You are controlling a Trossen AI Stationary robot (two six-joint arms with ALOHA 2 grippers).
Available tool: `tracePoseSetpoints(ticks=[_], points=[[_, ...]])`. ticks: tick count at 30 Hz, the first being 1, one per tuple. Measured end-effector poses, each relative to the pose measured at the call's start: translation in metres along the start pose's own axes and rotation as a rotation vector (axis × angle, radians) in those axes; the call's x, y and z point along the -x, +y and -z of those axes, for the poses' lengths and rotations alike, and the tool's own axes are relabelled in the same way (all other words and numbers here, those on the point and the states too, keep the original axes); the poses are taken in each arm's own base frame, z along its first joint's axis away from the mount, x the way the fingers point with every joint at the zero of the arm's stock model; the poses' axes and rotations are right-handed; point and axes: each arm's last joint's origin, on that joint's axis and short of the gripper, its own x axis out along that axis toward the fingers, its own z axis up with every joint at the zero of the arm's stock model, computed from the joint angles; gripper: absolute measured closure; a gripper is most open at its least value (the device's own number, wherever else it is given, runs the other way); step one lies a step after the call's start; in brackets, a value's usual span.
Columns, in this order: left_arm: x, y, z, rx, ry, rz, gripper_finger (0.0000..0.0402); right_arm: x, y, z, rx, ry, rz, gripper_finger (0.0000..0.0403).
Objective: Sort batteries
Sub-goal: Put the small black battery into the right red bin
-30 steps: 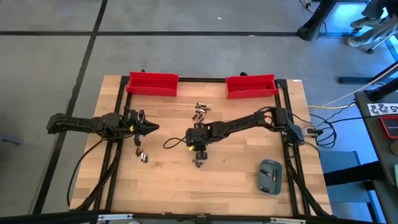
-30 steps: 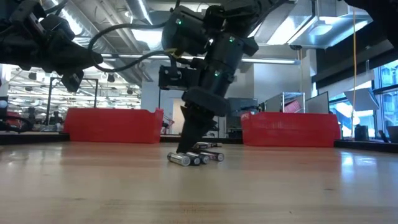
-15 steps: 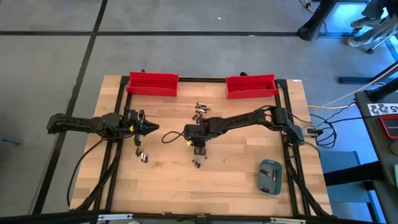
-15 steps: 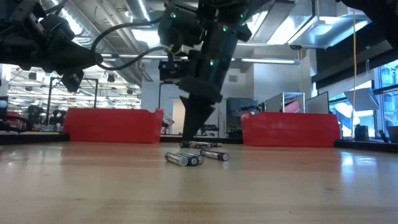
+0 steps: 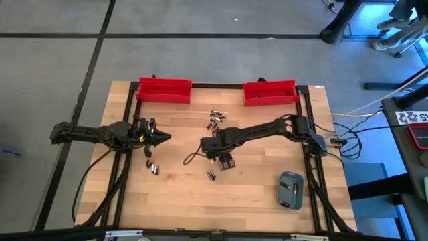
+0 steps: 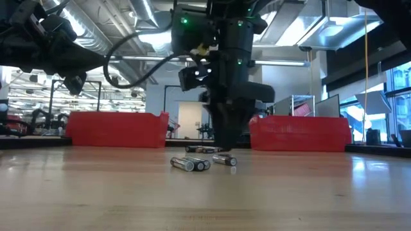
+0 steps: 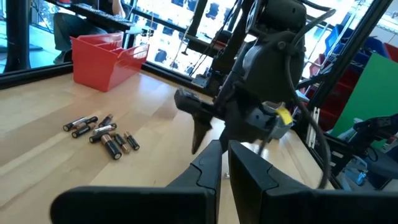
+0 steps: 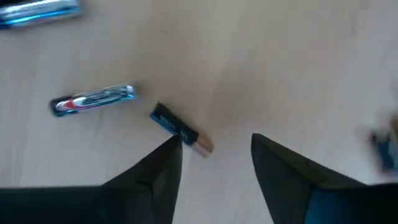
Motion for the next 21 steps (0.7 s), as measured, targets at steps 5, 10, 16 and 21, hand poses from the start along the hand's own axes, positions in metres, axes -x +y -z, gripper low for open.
tracePoseSetpoints(ticks=[5,10,16,21], points=[[0.0,0.0,0.0,0.001,0.0,0.0,0.0382,-0.017,0.008,0.009,0.296,-0.02,-0.086,0.024],[0.0,0.0,0.0,0.001,0.0,0.0,0.0382,-0.038,0.014,0.022,0.373,-0.024,-0.05,0.0279],[0.0,0.0,0.0,0.001,0.0,0.0,0.0382,-0.051,0.01,0.032,0.182,-0.068,-0.108,0.0381],[0.0,0.0,0.0,0.011,0.0,0.0,0.0382,-0.048,0.003,0.034,0.033,-0.097,-0.11,0.0377]])
